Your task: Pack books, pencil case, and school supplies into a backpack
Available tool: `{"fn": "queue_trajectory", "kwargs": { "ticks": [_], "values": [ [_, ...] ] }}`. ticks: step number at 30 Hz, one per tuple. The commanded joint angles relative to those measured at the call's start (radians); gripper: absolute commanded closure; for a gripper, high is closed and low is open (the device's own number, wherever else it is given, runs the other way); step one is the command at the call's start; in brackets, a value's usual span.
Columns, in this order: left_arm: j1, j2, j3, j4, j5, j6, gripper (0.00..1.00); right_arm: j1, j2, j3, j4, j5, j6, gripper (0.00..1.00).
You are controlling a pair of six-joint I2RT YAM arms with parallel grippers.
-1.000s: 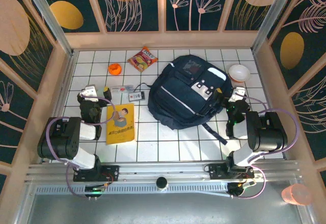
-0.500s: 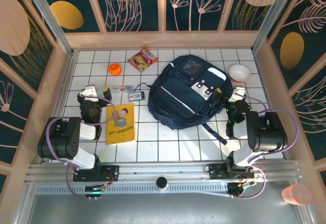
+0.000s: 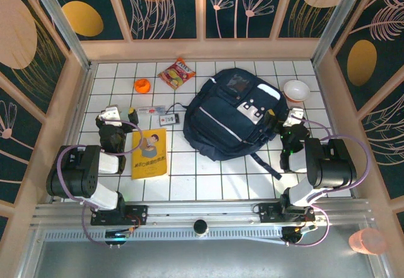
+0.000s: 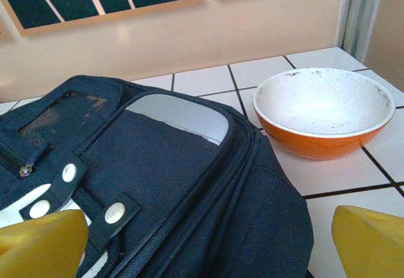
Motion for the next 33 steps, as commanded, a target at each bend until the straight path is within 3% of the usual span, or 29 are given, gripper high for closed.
{"fn": "queue_trajectory", "kwargs": {
  "ticks": [1, 10, 12, 15, 18, 23, 28, 30, 33],
  "values": [
    [0.004, -0.009, -0.004, 0.019, 0.014, -0.016, 0.01, -0.006, 0.004, 0.017, 0.025, -0.01, -0.017, 0.01],
    [0.004, -0.012, -0.007, 0.021, 0.015, -0.016, 0.01, -0.019, 0.002, 0.014, 0.032, -0.03, -0.006, 0.01],
    [0.004, -0.027, 0.0, 0.0, 0.036, -0.01, 0.01, -0.028, -0.044, 0.027, -0.024, 0.014, 0.021, 0.01],
    [0.003, -0.124, 0.095, -0.249, 0.05, 0.002, 0.03, -0.043, -0.2, 0.103, -0.277, 0.03, 0.045, 0.01],
    [0.003, -0.238, 0.196, -0.454, 0.1, -0.017, 0.12, -0.047, -0.336, 0.262, -0.634, 0.03, 0.087, 0.01],
    [-0.017, -0.318, 0.397, -0.795, 0.201, -0.199, 0.29, -0.048, -0.385, 0.593, -1.242, -0.012, 0.212, 0.01],
    [-0.219, -0.208, 0.592, -1.018, 0.286, -0.256, 0.34, -0.048, -0.384, 0.681, -1.584, -0.105, 0.406, 0.01],
    [-0.302, -0.108, 0.667, -1.049, 0.321, -0.305, 0.36, -0.047, -0.391, 0.629, -1.623, -0.192, 0.484, 0.01],
    [-0.415, 0.058, 0.807, -1.119, 0.338, -0.29, 0.37, -0.04, -0.413, 0.507, -1.592, -0.268, 0.581, 0.14]
  ]
}}
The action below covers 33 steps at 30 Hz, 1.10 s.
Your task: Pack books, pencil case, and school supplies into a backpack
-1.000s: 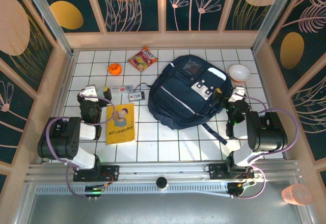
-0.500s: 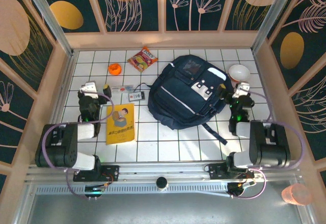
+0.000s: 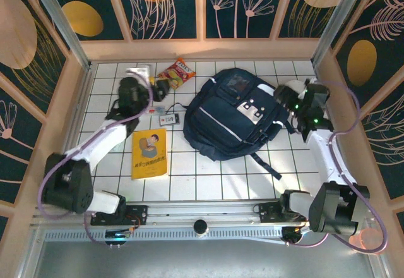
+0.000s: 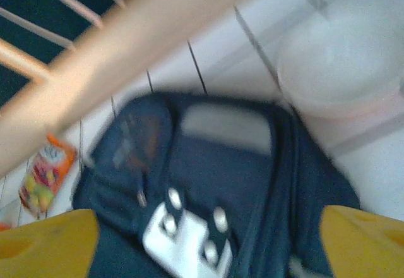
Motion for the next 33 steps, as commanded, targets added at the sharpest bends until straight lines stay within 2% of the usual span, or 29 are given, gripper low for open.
{"fn": "queue_trajectory", "kwargs": {
  "ticks": [1, 5, 6, 10, 12, 14, 18, 26, 33],
  "values": [
    [-0.102, 0.166, 0.132, -0.197, 0.062, -0.031, 0.36, 0.006, -0.025, -0.126, -0.148, -0.103, 0.181, 0.14],
    [-0.165, 0.384, 0.287, -0.246, 0.111, -0.04, 0.4, 0.012, -0.063, -0.234, -0.096, -0.066, 0.245, 0.2],
    [-0.173, 0.425, 0.316, -0.254, 0.086, -0.049, 0.41, 0.014, -0.065, -0.25, -0.078, -0.065, 0.245, 0.21],
    [-0.178, 0.533, 0.382, -0.254, 0.016, -0.063, 0.46, 0.024, -0.031, -0.307, 0.03, -0.097, 0.272, 0.23],
    [-0.177, 0.577, 0.401, -0.252, 0.031, -0.065, 0.48, 0.035, 0.01, -0.325, 0.088, -0.092, 0.284, 0.26],
    [-0.18, 0.601, 0.396, -0.249, 0.067, -0.072, 0.56, 0.052, 0.051, -0.328, 0.128, -0.082, 0.285, 0.29],
    [-0.202, 0.569, 0.286, -0.232, 0.095, -0.056, 0.62, 0.093, 0.122, -0.313, 0.221, -0.081, 0.275, 0.29],
    [-0.257, 0.346, -0.017, -0.111, 0.129, -0.06, 0.67, 0.161, 0.304, -0.212, 0.399, -0.12, 0.263, 0.3],
    [-0.313, 0.278, -0.107, -0.089, 0.114, -0.074, 0.67, 0.201, 0.493, -0.019, 0.438, -0.11, 0.246, 0.31]
  ]
}}
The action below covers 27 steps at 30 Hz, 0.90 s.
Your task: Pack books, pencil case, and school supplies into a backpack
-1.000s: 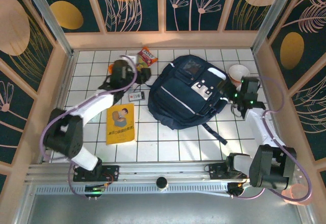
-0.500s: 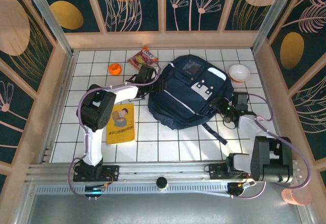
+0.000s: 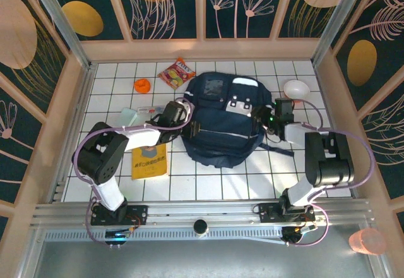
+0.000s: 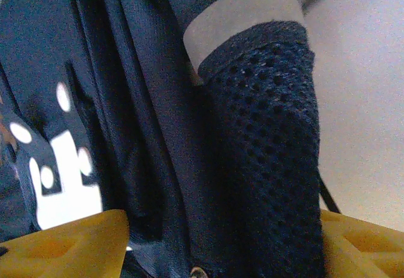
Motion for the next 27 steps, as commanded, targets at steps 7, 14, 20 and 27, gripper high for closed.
{"fn": "queue_trajectory", "kwargs": {
  "ticks": [7, 14, 20, 27],
  "values": [
    [-0.056, -0.096, -0.015, 0.016, 0.016, 0.004, 0.51, 0.025, 0.065, 0.146, 0.043, 0.02, -0.041, 0.28],
    [-0.062, -0.252, 0.058, -0.067, -0.049, 0.237, 0.43, -0.029, -0.224, 0.037, -0.135, 0.058, -0.084, 0.17],
    [-0.146, -0.108, 0.239, -0.27, 0.032, 0.72, 0.39, -0.092, -0.431, -0.09, -0.216, -0.065, 0.019, 0.18],
    [-0.241, 0.129, 0.405, -0.288, 0.158, 0.964, 0.31, -0.094, -0.563, -0.277, -0.176, -0.169, 0.158, 0.18]
  ]
}}
